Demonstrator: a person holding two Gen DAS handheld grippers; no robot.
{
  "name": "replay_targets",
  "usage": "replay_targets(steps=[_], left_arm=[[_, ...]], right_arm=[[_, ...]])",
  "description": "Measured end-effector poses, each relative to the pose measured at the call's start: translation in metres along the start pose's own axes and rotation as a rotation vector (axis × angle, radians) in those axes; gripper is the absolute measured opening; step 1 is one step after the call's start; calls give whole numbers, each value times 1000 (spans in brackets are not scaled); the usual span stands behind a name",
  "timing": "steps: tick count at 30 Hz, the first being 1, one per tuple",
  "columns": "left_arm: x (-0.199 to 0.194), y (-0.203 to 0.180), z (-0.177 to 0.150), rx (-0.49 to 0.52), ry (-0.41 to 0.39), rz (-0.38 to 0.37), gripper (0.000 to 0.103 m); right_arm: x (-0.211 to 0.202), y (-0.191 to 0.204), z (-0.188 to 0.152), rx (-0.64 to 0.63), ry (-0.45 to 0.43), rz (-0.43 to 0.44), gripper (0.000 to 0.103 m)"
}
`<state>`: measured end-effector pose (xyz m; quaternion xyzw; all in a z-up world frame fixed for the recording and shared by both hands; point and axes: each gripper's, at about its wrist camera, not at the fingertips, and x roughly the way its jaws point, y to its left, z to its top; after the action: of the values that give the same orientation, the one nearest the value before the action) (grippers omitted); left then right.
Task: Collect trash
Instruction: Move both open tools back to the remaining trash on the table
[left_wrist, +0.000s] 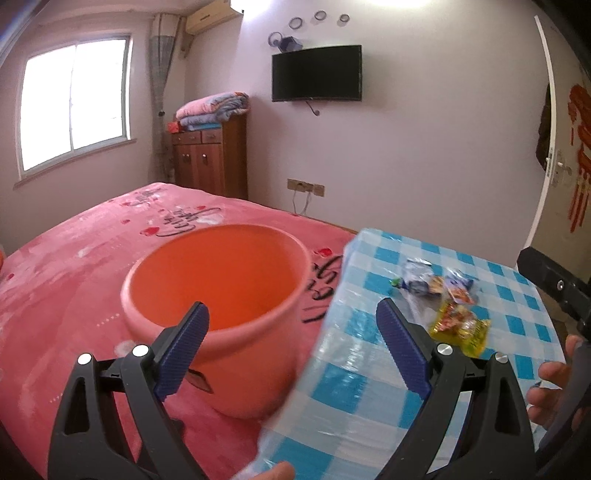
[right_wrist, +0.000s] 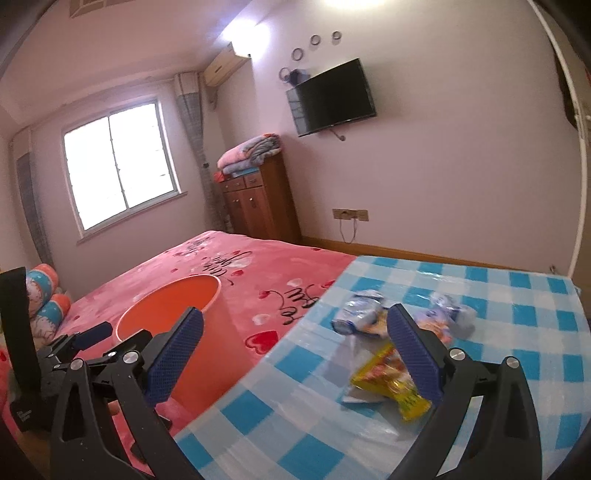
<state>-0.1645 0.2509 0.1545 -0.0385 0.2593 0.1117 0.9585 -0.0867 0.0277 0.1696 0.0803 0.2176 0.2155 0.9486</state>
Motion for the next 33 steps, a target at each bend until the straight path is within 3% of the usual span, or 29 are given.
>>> replay_targets(steps=[23,33], left_arm=[[-17,-76,-13,160,-8,73,92],[-7,-105,-19,220,23,28,92]], right_arm=[[-50,-55,-36,57,-33,-75,98],[-52,-93,-49,110,-7,-114,98]])
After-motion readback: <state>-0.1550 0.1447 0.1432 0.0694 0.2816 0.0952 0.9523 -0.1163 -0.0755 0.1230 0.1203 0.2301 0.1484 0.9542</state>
